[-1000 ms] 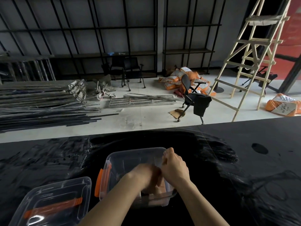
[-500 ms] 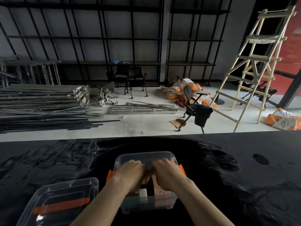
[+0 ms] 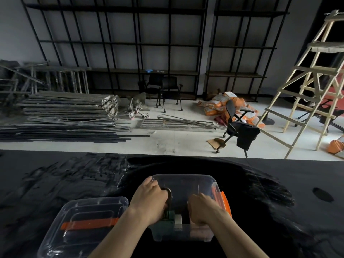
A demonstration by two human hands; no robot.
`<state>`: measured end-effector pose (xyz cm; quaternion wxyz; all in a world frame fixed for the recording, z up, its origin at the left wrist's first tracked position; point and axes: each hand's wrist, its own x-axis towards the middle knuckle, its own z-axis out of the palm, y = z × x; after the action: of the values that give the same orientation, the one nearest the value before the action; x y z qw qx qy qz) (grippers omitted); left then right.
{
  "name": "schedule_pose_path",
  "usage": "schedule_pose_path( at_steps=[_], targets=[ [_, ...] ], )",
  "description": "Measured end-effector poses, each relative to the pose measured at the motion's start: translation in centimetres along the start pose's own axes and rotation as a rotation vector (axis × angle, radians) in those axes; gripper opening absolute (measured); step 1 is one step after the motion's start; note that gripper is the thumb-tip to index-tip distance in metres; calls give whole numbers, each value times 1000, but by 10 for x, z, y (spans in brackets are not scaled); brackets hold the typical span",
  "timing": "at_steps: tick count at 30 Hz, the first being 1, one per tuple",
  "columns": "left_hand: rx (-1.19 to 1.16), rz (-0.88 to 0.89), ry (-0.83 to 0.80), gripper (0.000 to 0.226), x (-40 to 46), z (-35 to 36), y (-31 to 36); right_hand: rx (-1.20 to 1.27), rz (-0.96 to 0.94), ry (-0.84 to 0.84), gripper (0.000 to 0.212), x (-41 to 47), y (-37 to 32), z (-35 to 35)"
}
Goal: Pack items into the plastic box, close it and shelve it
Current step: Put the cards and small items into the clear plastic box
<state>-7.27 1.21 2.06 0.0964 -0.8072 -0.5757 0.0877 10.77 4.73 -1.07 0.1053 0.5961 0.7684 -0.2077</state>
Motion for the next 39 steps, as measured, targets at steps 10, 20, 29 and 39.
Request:
schedule_pose_path(
  at_steps=[10, 20, 29, 39],
  targets=[
    [-1045, -470, 286, 51, -5, 36, 10, 487, 39, -173, 25, -6, -7, -7],
    [-1187, -527, 296, 45, 0, 51, 14, 640, 160, -147, 36, -5, -25, -7],
    [-1226, -542, 325, 47, 1, 55, 15, 867, 254, -16, 25, 0, -19, 3],
    [-1196, -539, 327, 46, 1, 55, 15, 910, 238, 63, 47, -12, -25, -8]
  ],
)
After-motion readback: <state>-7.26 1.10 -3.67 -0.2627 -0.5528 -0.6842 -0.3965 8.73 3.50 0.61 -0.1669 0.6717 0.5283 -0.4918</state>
